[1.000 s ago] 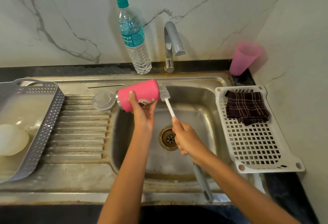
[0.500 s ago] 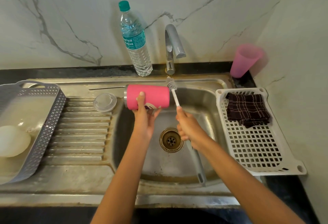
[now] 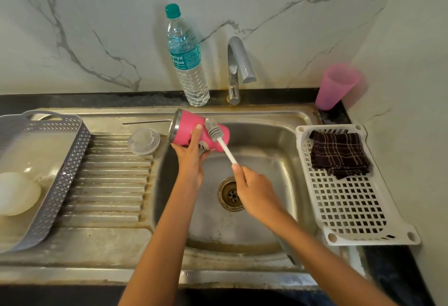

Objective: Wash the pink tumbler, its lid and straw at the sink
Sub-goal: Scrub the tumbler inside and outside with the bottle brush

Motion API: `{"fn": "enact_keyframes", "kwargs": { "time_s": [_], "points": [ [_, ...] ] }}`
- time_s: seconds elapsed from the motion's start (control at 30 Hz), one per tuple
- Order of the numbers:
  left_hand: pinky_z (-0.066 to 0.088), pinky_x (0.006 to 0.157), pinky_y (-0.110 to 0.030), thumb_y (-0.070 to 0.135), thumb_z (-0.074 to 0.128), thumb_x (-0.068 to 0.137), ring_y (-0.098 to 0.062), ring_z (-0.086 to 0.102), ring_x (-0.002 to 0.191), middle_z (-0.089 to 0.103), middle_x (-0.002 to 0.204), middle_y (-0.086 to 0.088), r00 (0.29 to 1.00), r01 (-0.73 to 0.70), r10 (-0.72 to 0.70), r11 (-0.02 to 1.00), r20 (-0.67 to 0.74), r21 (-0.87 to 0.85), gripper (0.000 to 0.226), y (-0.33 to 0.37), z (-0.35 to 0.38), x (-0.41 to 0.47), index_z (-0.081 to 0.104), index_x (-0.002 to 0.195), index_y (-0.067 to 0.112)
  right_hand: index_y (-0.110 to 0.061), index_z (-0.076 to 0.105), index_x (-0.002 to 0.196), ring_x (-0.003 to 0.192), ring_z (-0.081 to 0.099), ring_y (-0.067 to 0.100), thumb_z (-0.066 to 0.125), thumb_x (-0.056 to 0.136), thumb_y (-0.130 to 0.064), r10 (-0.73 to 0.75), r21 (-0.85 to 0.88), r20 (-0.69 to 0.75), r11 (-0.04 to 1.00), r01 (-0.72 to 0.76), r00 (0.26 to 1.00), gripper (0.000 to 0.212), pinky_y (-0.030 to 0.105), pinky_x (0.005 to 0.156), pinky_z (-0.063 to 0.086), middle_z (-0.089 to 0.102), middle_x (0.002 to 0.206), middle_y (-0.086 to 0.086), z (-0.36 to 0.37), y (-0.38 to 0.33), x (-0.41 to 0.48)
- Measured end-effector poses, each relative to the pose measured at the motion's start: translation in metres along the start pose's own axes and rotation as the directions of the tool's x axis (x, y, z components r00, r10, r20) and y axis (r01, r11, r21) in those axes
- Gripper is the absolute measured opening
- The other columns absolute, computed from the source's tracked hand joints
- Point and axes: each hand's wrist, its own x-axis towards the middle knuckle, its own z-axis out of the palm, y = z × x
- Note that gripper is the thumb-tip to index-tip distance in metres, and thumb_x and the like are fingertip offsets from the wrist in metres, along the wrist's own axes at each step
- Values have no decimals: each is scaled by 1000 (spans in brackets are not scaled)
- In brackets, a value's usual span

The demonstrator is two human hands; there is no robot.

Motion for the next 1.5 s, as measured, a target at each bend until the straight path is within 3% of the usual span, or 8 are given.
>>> {"fn": "enact_keyframes", "kwargs": {
  "time_s": [0.2,0.33,0.43,0.6,0.8,0.93,1.2,1.5],
  "points": [
    [59,84,-40,21,72,87,-9,67,93,67,101,10,995,-38,26,991,93,125,74,-7,-6,-5,27,145,25,-22,39,67,75,53,28,26,104,-44,23,56,-11,998,-22,1000,45,34,68,37,49,66,-1,-6,-6,21],
    [58,87,-41,31,76,78,-17,63,110,61,121,3,996,-27,17,992,83,124,83,6,-13,3,27,145,28,-21,38,65,63,47,22,27,104,-45,1,10,35,1000,-1,999,47,32,62,34,45,60,-1,-3,5,-1],
    [56,81,-36,18,70,88,-11,61,84,64,98,6,977,-73,26,974,213,213,57,-1,-16,-7,39,135,26,-22,38,64,70,47,23,27,104,-42,21,73,29,997,-24,999,46,31,66,32,44,62,-3,-14,-6,22],
    [54,80,-41,32,80,74,-17,57,79,64,86,5,982,-86,55,983,182,163,63,8,-22,-6,45,125,27,-19,37,65,59,43,16,28,104,-43,-16,49,53,999,13,998,47,32,59,32,43,59,-3,-8,-2,7],
    [56,82,-31,20,91,63,-15,60,92,60,116,-7,971,-198,155,946,180,256,92,15,-48,-16,37,138,24,-18,39,67,58,43,15,26,103,-46,78,-10,84,997,-78,993,48,32,55,31,45,61,-2,-9,14,19],
    [53,94,-39,15,90,62,-17,58,112,54,133,-4,959,-282,273,910,75,303,100,31,-90,-17,32,141,31,-17,37,68,55,41,14,27,103,-46,61,-11,113,998,-60,992,47,30,54,31,42,59,-2,1,10,16],
    [45,107,-41,12,90,65,-15,51,126,46,141,-2,899,-347,423,846,-113,405,101,58,-170,-12,26,142,24,-16,45,77,56,42,15,28,101,-53,96,14,158,995,-99,983,47,29,55,34,42,62,-2,9,-1,9],
    [45,106,-35,13,90,66,-15,49,126,43,142,0,896,-363,441,794,-51,487,101,60,-189,0,26,143,26,-18,44,76,43,34,9,31,101,-51,125,140,142,980,-145,982,43,18,35,28,38,60,-4,-6,-13,9]
  ]
}}
